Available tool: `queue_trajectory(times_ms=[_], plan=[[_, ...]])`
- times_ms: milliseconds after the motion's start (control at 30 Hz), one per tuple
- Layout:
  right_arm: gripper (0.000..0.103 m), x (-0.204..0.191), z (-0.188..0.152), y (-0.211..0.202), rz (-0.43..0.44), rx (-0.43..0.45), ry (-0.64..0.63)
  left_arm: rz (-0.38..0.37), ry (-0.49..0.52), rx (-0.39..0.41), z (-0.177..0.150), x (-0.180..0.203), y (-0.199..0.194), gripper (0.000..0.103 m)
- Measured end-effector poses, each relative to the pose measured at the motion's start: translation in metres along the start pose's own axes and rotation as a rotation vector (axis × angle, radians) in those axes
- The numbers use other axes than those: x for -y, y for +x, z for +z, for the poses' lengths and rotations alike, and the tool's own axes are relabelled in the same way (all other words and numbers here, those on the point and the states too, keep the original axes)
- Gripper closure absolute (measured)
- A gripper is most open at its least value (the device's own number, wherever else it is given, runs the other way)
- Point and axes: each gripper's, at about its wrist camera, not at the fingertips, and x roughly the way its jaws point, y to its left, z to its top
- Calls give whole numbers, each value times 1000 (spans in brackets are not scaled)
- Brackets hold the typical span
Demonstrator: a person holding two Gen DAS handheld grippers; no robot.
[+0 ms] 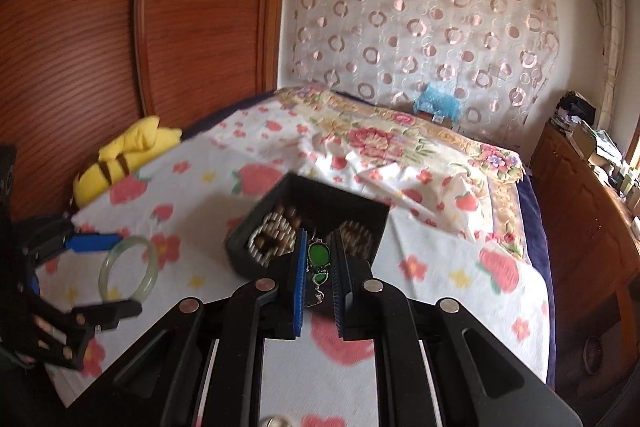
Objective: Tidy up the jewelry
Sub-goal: 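Grasp the jade bangle with the left gripper while the right carries the chain bracelet to the box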
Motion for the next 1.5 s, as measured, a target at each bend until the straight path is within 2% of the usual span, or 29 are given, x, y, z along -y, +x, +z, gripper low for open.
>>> queue_trajectory(times_ms=[267, 533, 767, 933, 1000, 1167, 1300, 1500], plan=[[90, 19, 14, 30, -7, -13, 48, 26, 25, 25, 25, -3, 10, 34], [89, 32, 4, 57, 32, -64, 110, 47, 42, 3, 37, -5, 31, 34], [89, 33, -6, 68, 44, -86, 126, 36, 40, -21, 51, -3, 51, 34], [83, 41, -4, 64, 96, -74, 157, 36, 51, -25, 60, 4, 60, 34], [72, 45, -5, 60, 107, -65, 168, 36, 60, -25, 63, 8, 61, 34], [70, 57, -13, 52, 82, -63, 181, 23, 68, -30, 72, 13, 71, 34], [60, 67, -26, 45, 34, -69, 185, 35, 94, -50, 78, 20, 89, 34], [60, 77, -54, 32, 18, -78, 178, 52, 116, -94, 84, 28, 120, 34]])
